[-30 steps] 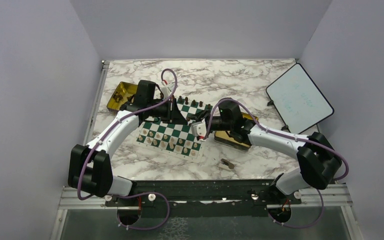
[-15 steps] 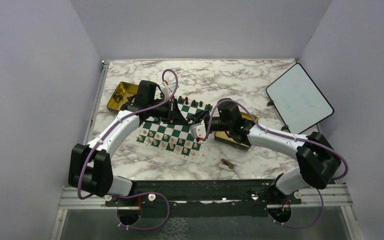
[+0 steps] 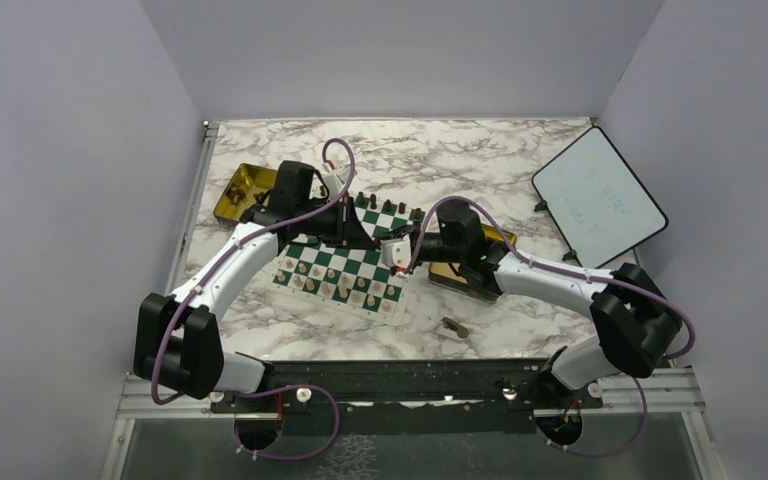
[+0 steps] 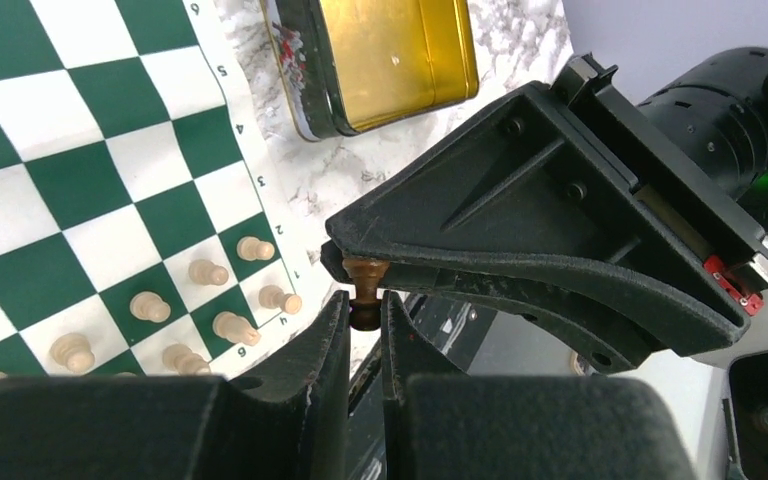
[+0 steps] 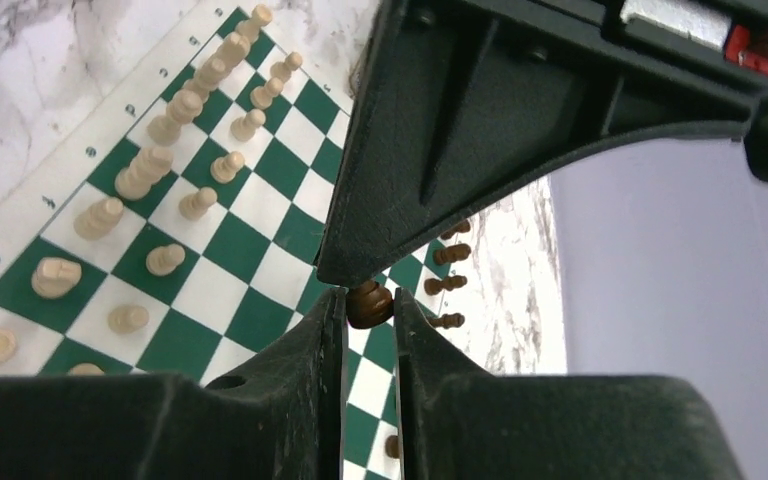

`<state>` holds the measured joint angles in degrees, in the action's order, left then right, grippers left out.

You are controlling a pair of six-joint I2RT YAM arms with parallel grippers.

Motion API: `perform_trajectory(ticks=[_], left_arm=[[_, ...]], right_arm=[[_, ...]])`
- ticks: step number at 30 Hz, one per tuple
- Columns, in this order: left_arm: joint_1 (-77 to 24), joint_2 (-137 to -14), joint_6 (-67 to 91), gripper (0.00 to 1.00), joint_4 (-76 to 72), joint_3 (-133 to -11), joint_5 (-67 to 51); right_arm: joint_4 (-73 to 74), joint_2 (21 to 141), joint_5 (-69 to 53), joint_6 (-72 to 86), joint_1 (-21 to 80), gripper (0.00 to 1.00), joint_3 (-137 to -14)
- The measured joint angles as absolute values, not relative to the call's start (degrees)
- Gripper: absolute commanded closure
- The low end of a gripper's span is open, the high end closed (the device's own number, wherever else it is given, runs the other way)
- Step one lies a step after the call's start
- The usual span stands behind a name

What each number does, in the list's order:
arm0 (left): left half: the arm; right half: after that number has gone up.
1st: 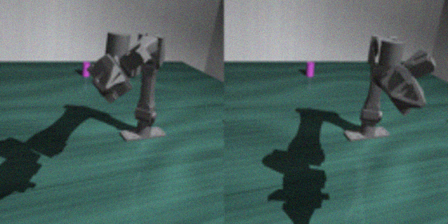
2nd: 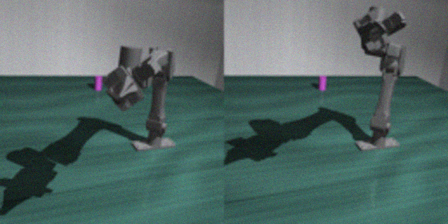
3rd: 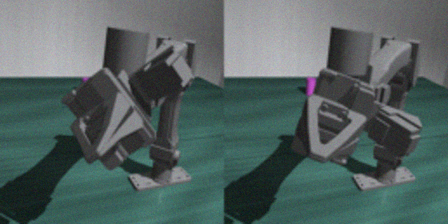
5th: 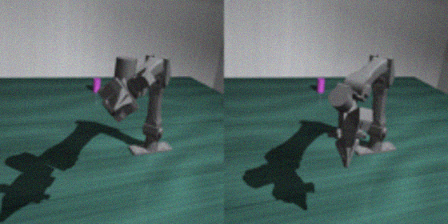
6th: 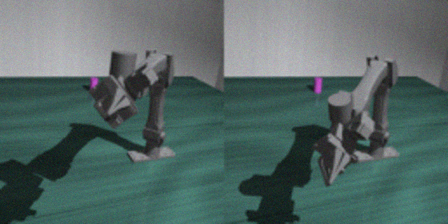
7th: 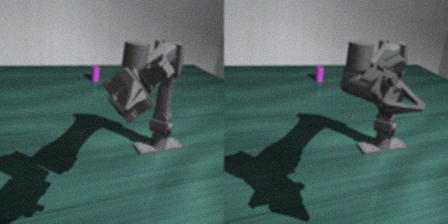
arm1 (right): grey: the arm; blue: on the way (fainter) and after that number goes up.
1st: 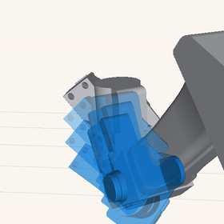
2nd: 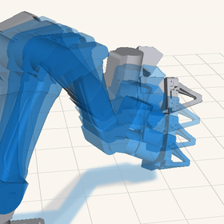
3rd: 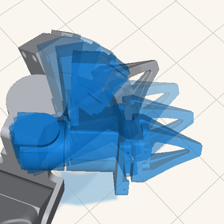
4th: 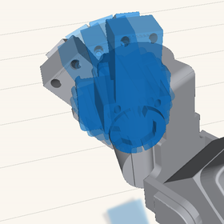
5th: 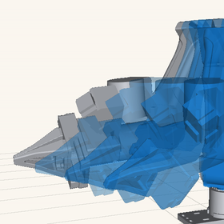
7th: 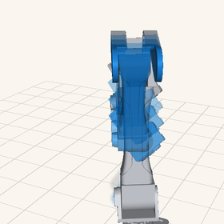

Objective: Set up the chess pieces on the board
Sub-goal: Place the chess piece on the chessboard.

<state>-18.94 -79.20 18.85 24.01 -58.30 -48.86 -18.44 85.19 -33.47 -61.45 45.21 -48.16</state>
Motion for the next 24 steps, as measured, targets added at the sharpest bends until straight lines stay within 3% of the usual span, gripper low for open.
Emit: perform_trajectory(ticks=[7, 14, 17, 20, 24], left_arm=[[-19.0, -74.4, 21.7, 0.78, 21.0, -58.3, -42.7], [-18.9, -71.4, 23.5, 0.76, 14.8, -58.3, -38.7], [-18.9, -71.3, 23.6, 0.74, 13.3, -57.8, -37.8], [-18.9, -71.3, 23.6, 0.65, 12.8, -57.0, -37.1], [-18.8, -71.2, 23.6, 0.64, 12.5, -56.8, -36.4]], right_arm=[[-25.1, 85.6, -28.3, -39.8, 45.5, 0.99, -48.9], [-32.3, 86.5, -24.5, -22.1, 45.8, 0.99, -47.9], [-35.1, 86.5, -23.2, -16.8, 45.8, 0.99, -46.9], [-36.8, 86.6, -22.2, -13.0, 45.8, 0.99, -46.9], [-38.1, 87.1, -20.4, -8.8, 46.0, 0.99, -46.9]])
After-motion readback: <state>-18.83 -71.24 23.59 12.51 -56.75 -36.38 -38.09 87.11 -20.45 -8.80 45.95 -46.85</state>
